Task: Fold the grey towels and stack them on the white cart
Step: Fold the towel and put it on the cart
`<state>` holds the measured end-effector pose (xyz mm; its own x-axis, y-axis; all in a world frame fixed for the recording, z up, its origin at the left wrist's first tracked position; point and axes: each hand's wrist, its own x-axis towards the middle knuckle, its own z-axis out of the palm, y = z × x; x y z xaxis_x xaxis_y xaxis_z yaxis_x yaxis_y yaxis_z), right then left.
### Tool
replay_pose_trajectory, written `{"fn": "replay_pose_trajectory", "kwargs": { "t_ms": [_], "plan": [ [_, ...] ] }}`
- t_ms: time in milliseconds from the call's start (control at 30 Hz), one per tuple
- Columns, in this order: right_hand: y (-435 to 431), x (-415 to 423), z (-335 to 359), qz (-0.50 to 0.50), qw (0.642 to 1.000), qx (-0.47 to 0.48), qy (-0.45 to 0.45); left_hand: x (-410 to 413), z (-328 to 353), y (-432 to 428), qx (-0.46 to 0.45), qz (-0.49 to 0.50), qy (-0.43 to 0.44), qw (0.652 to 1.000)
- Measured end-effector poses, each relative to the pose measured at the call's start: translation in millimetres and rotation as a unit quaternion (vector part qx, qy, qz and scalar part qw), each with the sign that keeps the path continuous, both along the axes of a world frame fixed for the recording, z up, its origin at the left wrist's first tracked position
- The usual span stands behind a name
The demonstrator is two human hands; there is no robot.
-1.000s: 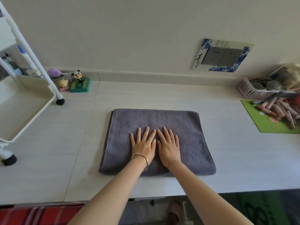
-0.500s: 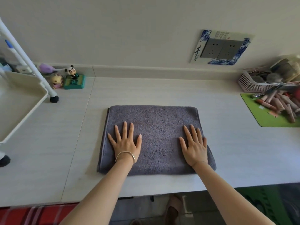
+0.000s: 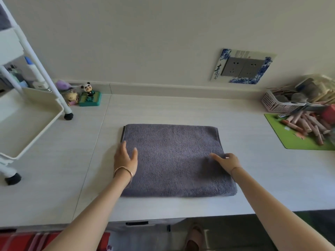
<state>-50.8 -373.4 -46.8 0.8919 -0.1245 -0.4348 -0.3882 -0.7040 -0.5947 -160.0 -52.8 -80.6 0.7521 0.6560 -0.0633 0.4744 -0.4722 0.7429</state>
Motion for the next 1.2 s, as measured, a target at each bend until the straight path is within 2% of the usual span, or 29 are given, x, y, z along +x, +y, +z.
{"fn": "replay_pose_trajectory", "kwargs": {
  "t_ms": [33,100,167,300,467,533,633,700,767,833,933,1067,1200],
  "plan": [
    [-1,3,3,0.002,1.0,0.016,0.022,0,4,3,-0.044,0.048,-0.015,0.998],
    [-4,6,3,-0.008,0.997,0.044,0.06,-1,7,10,-0.085,0.119,0.018,0.989],
    [-6,10,1,-0.032,0.991,0.095,0.09,-2,9,16,-0.111,0.127,0.052,0.984],
    [-8,19,23,-0.03,0.972,0.19,0.132,-3,16,25,-0.169,0.062,0.065,0.982],
    [5,25,65,0.083,0.964,0.228,0.109,-10,24,38,-0.123,-0.045,0.163,0.978],
    [17,26,82,0.118,0.959,0.239,0.099,-13,29,41,-0.111,-0.068,0.175,0.976],
    [47,21,107,0.18,0.948,0.25,0.086,-18,32,46,-0.147,-0.087,0.145,0.975],
    [71,12,119,0.213,0.937,0.267,0.074,-21,34,44,-0.237,-0.078,0.118,0.961],
    [100,0,124,0.235,0.927,0.285,0.063,-26,37,40,-0.348,-0.04,0.086,0.933],
    [132,-14,120,0.237,0.926,0.29,0.044,-28,39,34,-0.413,-0.012,0.055,0.909],
    [175,-32,100,0.244,0.93,0.273,0.028,-30,44,26,-0.449,0.009,0.034,0.893],
    [215,-52,69,0.264,0.944,0.197,0.016,-33,44,24,-0.484,0.069,0.004,0.872],
    [236,-68,45,0.272,0.95,0.154,0.011,-37,39,27,-0.483,0.076,0.0,0.872]
  ]
}}
